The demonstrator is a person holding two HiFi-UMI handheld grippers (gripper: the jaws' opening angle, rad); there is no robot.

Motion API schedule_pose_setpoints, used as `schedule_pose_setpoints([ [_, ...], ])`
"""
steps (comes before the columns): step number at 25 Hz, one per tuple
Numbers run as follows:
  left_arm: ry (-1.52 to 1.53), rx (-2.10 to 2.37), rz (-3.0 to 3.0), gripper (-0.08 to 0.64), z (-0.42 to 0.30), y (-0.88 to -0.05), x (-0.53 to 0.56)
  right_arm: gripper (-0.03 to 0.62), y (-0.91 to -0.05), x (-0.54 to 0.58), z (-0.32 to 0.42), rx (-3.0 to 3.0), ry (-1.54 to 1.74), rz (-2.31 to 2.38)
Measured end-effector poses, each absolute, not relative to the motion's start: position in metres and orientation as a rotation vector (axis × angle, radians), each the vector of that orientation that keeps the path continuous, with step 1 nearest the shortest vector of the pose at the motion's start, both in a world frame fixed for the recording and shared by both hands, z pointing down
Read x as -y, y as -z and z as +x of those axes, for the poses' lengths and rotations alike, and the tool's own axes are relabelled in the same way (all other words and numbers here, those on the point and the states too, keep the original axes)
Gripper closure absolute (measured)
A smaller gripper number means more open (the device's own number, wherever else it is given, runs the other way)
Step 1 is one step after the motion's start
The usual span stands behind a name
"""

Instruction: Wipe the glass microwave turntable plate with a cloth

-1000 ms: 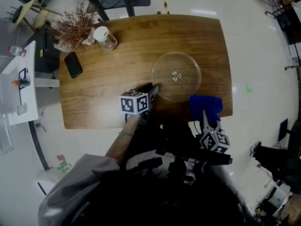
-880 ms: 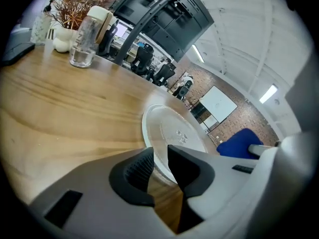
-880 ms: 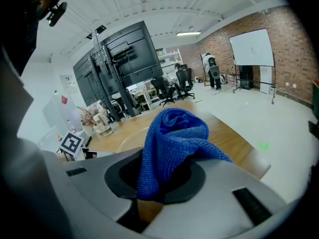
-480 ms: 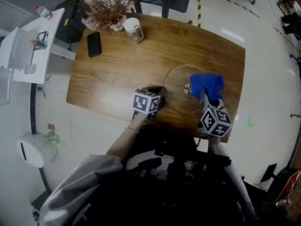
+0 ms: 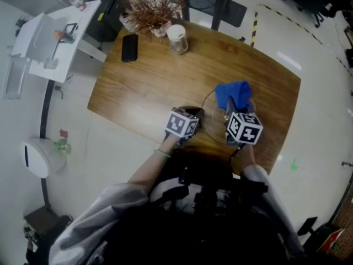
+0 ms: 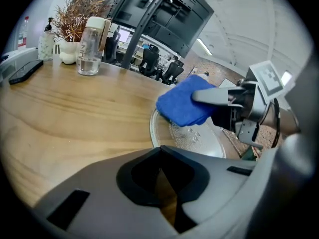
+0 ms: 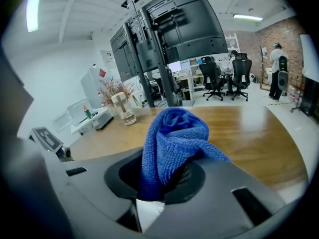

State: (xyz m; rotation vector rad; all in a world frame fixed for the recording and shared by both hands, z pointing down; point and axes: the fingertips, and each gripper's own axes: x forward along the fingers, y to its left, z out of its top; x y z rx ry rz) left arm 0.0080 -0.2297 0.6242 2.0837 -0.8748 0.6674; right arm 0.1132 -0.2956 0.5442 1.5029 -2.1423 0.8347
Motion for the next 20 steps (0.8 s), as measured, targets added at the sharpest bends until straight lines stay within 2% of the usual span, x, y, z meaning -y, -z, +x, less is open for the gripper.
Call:
schedule_pose_setpoints([
  [12, -0.631, 0.792, 2.011, 0.566, 0.005, -0.625, 0.234, 0.512, -0.574, 0.199, 0.072, 2.188, -0.86, 1.157],
  [20, -0.614, 0.748, 1.968, 0.566, 0.004, -0.627, 0.234, 0.512, -0.574, 0.171, 0.069, 2.189, -0.875, 1.117],
])
